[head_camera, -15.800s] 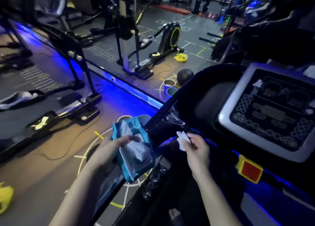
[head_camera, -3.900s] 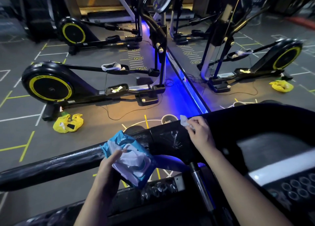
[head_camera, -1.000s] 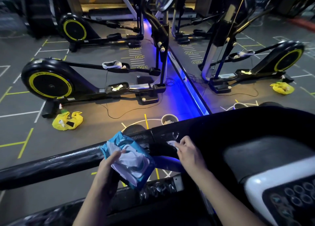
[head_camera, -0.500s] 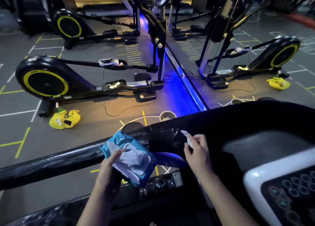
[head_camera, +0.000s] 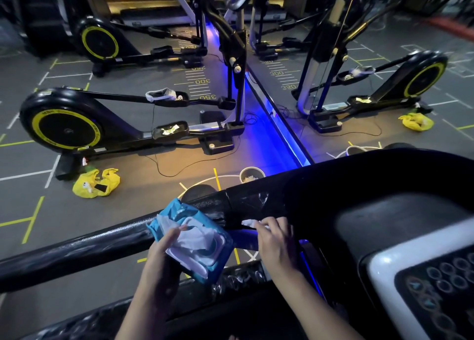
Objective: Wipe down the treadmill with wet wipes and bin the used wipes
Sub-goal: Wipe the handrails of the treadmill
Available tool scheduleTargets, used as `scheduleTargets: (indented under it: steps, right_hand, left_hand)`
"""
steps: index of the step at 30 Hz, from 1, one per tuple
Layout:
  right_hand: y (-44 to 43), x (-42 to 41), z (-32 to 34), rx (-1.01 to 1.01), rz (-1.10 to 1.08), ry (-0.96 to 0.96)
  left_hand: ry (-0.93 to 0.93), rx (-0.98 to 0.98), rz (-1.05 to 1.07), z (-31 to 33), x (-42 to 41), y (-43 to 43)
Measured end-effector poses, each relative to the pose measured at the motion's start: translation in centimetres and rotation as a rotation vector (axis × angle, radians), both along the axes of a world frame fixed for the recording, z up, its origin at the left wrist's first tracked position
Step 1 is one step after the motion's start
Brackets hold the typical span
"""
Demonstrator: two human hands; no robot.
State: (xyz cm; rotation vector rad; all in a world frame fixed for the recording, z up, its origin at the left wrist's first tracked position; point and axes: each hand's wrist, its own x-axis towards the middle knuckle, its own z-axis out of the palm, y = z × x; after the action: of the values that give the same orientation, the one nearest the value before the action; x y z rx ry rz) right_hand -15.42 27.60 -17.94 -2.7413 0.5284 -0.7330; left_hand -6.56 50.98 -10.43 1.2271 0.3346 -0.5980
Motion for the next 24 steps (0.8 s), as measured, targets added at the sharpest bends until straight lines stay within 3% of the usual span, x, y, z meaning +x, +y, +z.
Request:
scheduleTargets:
  steps: [3, 8, 13, 18, 24]
  right_hand:
    - [0.3, -0.1, 0.0, 0.177, 0.047, -0.136]
    - [-3.8, -1.0, 2.5, 0.547, -0.247, -0.352]
    - [-8.7, 0.2, 3.2, 0.742, -0.267, -0.269]
    - [-8.3, 0.9, 3.1, 0.626, -0.141, -0.2]
    - [-6.5, -0.5, 1.3, 0.209, 0.049, -0.139]
  left_hand:
    - [0.014, 0.006, 0.015, -0.7, 0.4, 0.5]
    - [0.075, 0.023, 0.022, -2.0, 0.8, 1.1]
    - [0.074, 0.027, 0.023, -2.2, 0.7, 0.5]
    - [0.041, 0.006, -0.019, -1.6, 0.6, -0.2]
    - [0.015, 0.039, -0.015, -2.7, 1.0, 0.4]
